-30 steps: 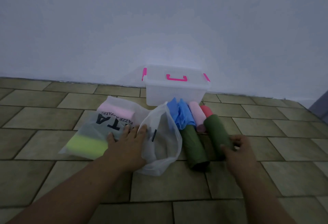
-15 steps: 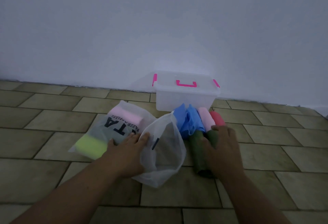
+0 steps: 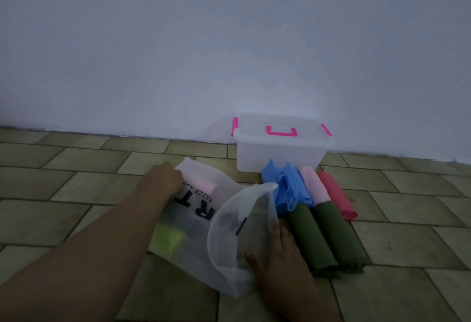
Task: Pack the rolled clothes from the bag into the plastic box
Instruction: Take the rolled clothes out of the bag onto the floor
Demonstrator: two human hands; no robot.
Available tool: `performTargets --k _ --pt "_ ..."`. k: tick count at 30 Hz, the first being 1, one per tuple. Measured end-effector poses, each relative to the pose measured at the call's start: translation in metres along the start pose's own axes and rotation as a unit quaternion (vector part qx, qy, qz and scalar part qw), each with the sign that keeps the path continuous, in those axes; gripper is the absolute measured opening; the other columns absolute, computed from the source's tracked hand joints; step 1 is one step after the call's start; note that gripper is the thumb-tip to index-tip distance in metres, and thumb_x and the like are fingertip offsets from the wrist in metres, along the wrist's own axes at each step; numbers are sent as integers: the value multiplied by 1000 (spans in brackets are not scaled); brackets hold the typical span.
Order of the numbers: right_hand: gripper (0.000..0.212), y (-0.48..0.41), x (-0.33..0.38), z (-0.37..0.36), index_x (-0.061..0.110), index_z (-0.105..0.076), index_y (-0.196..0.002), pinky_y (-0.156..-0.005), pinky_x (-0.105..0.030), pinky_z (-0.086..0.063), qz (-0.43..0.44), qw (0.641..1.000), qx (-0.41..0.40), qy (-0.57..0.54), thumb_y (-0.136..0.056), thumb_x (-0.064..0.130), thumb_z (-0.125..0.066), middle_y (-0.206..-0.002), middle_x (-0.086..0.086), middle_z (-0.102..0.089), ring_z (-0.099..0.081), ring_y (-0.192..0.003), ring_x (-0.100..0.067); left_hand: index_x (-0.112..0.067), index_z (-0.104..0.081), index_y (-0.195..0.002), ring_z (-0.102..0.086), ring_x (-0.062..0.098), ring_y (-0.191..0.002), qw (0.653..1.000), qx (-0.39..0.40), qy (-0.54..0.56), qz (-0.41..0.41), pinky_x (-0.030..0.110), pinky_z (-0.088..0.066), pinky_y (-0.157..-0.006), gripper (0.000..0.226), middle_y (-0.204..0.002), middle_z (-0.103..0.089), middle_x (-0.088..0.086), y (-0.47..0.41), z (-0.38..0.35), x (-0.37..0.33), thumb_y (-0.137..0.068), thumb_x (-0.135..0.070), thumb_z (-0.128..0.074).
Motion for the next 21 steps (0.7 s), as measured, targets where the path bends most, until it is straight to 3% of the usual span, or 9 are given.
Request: performTargets --k 3,10,15,21 --pt "98 -4 -2 -4 26 21 -146 -109 -26 5 -12 1000 5 5 -78 81 -21 -160 2 10 3 -146 -13 2 -52 -120 -51 33 -116 998 40 0 38 39 -42 -95 32 -128 -53 22 -6 -6 -2 -94 -15 -45" --pt "99 -4 -5 -4 26 18 -147 -110 -25 4 -10 1000 1 -2 -75 84 -15 -160 3 9 3 -145 -11 -1 -59 -109 -55 35 -108 999 -51 10 -15 43 -45 -93 25 -117 -59 20 3 -6 -10 -92 -7 -42" --pt "95 -2 -5 -4 27 16 -148 -113 -26 1 0 1000 -9 -20 -79 80 -21 -160 4 6 3 -145 -11 -10 -62 -100 -58 31 -93 969 -207 46 -125 35 -41 -72 26 -105 -61 15 21 29 -39 -86 -4 -42" --pt "87 2 -3 -1 21 13 -149 -114 -29 0 30 999 -16 9 -86 70 -23 -160 0 2 2 -146 -16 -15 -64 -100 -52 25 -78 921 -317 53 -218 31 -34 -64 30 -97 -60 10 49 82 -84 -84 -3 -42"
Point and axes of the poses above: each hand's wrist, its own y-axis away from the middle knuckle, its own z-axis out of the back of the hand, x = y × z, the point moved 3 cm from there along -y, towards the middle knuckle
